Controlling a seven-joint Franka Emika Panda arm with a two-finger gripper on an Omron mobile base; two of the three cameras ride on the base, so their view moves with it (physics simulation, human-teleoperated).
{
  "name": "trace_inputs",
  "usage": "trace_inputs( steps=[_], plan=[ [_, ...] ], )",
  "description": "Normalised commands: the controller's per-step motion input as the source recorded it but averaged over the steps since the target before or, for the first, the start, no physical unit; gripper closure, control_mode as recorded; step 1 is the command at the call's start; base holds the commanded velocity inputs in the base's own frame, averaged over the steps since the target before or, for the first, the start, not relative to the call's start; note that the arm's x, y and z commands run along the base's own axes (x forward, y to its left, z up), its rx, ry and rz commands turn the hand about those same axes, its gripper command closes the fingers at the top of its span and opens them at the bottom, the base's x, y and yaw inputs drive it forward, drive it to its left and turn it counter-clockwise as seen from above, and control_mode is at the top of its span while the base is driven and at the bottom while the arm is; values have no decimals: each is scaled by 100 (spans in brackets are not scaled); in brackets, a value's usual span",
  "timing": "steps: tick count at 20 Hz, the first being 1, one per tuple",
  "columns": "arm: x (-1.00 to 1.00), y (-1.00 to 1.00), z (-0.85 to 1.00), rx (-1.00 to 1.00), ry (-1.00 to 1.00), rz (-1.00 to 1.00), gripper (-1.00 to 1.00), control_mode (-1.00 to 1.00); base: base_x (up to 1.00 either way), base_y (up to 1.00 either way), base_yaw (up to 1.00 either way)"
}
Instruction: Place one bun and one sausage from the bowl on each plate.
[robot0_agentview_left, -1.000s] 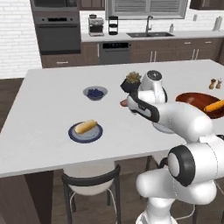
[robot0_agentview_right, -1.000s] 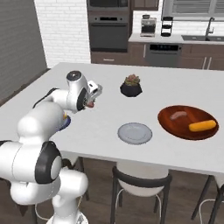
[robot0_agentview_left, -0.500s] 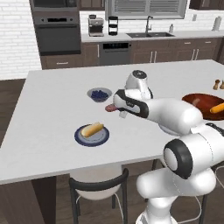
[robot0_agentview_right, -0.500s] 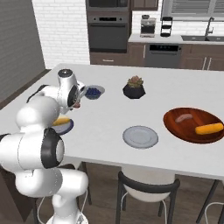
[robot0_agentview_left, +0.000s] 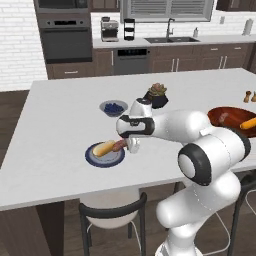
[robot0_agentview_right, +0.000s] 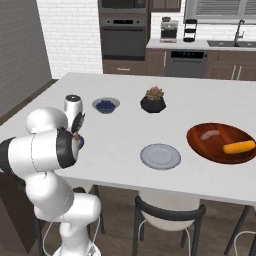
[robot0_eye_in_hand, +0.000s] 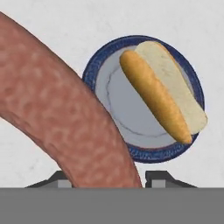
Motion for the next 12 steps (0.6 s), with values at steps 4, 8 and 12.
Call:
trace_inputs(
  steps=[4,8,12],
  plan=[
    [-6,15,-39,-9,13,0,100,-100,0,0,0],
    [32,55,-12,-4,0,0,100,-100,0,0,0],
    [44,37,-25,-5,0,0,-100,-100,0,0,0]
  ],
)
